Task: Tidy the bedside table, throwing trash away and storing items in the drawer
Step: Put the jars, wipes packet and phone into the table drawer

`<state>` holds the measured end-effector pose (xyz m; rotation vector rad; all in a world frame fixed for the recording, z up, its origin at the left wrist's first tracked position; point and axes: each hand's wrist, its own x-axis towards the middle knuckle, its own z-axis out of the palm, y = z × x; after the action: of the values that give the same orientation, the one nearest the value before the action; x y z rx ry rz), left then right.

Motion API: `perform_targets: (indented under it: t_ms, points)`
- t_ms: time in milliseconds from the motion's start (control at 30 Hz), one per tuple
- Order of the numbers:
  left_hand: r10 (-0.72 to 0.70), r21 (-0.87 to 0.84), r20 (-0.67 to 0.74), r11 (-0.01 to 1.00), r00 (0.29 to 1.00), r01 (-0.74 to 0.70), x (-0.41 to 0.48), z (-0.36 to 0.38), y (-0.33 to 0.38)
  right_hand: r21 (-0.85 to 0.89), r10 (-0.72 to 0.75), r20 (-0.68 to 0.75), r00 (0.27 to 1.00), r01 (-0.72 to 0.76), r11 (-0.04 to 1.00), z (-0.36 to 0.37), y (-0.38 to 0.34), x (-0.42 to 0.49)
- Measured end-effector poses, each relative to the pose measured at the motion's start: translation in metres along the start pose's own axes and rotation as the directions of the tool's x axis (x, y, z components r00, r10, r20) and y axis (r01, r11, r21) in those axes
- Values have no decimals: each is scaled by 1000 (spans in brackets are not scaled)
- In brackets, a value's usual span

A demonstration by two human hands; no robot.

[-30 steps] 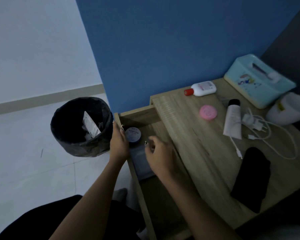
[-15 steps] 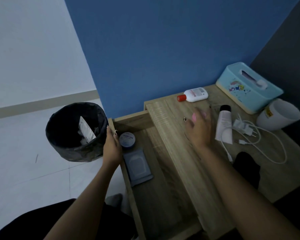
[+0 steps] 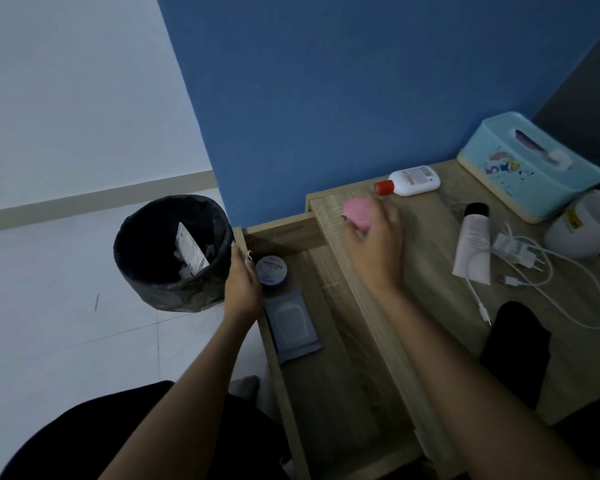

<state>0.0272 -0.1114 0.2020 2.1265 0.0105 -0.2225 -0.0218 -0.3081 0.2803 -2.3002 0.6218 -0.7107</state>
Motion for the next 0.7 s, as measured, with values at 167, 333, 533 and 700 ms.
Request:
perform_targets:
  t_ms: [167,333,533,700]
  points:
    - [20,3,-7,1000,1000,-20,0,1,1,52,-98,117,988,92,994,49,-35,-32]
    - [40,-19,-10,999,999,-41,1,0,-2,-11,55,216,975,-54,999,91,-26,-62]
    - [69,-48,-42,996,997,-71,-1,3,0,-145,245,259,934,-213,966,119,19,-71]
    - [56,-44,-55,997,997,-59,0,4,-1,-193,257,329,909,-202,960,138,41,-66]
